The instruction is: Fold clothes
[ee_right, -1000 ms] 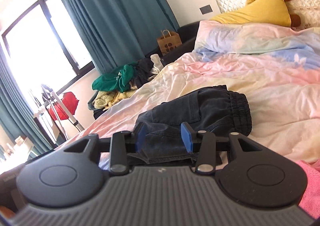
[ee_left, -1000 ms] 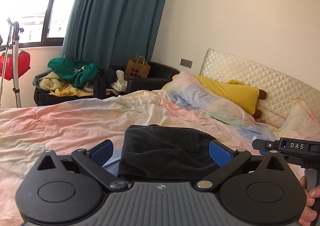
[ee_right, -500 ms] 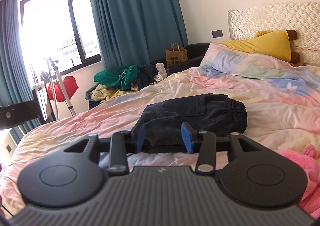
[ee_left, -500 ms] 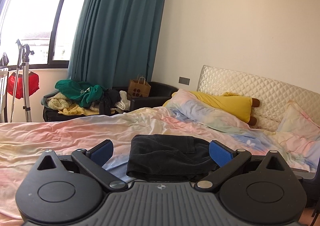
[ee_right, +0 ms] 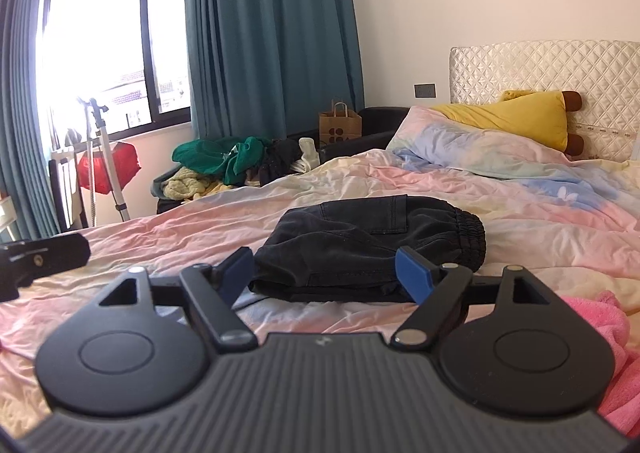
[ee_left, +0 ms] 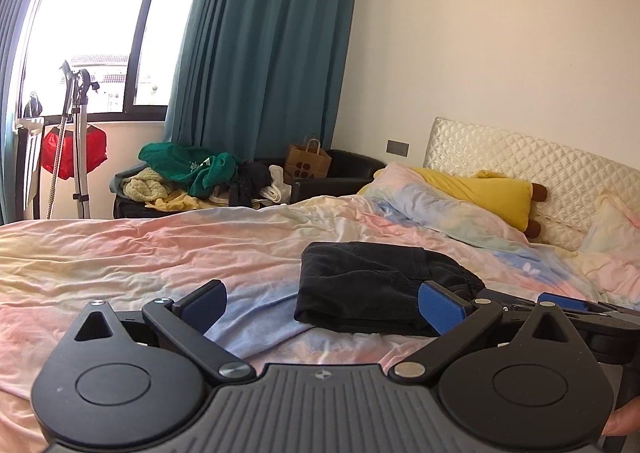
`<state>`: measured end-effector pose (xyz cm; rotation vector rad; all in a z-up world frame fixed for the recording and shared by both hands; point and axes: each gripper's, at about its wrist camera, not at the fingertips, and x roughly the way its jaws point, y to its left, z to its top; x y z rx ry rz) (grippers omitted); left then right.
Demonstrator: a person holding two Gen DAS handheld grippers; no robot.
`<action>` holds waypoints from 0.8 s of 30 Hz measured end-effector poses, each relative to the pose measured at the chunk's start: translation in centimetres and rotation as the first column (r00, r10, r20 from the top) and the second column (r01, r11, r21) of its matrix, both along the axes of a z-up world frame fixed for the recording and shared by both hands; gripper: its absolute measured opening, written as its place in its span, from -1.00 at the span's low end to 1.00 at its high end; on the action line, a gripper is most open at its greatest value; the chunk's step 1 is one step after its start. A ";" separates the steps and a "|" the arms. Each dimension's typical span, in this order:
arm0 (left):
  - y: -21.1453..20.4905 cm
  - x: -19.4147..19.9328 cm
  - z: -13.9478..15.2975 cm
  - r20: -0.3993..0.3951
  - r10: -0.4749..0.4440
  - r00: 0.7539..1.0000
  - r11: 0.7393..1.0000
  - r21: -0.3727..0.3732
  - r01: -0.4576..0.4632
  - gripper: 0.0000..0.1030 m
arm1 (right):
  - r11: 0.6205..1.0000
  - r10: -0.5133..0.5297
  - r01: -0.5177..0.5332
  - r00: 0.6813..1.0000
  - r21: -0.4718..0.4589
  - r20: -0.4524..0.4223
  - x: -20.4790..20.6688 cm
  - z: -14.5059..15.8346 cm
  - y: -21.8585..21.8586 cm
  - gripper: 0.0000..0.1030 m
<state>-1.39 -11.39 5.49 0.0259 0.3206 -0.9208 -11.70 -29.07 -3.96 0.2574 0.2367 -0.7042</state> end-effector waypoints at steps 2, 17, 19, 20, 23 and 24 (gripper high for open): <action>0.3 0.3 0.0 0.006 0.007 1.000 1.000 0.001 -0.007 1.00 | 1.000 0.004 -0.003 1.000 0.012 -0.023 0.8 0.1 0.0 1.00; 0.1 1.1 -0.5 0.027 0.073 0.997 0.995 0.063 -0.074 1.00 | 0.997 -0.061 0.062 0.998 0.056 -0.019 1.2 -0.5 -0.2 1.00; 0.0 1.2 -0.7 0.021 0.082 0.996 0.994 0.070 -0.083 1.00 | 0.997 -0.061 0.062 0.998 0.043 -0.022 1.3 -0.5 0.1 1.00; 0.0 1.3 -0.8 0.017 0.085 0.996 0.994 0.071 -0.086 1.00 | 0.997 -0.060 0.061 0.998 0.038 -0.027 1.4 -0.5 0.1 1.00; -0.1 1.3 -1.0 0.022 0.099 0.995 0.992 0.082 -0.100 1.00 | 0.998 -0.058 0.059 0.997 0.022 -0.043 1.6 -0.5 0.3 1.00; -0.2 1.3 -1.1 0.023 0.100 0.995 0.991 0.084 -0.101 1.00 | 0.998 -0.059 0.060 0.997 0.018 -0.046 1.7 -0.5 0.4 1.00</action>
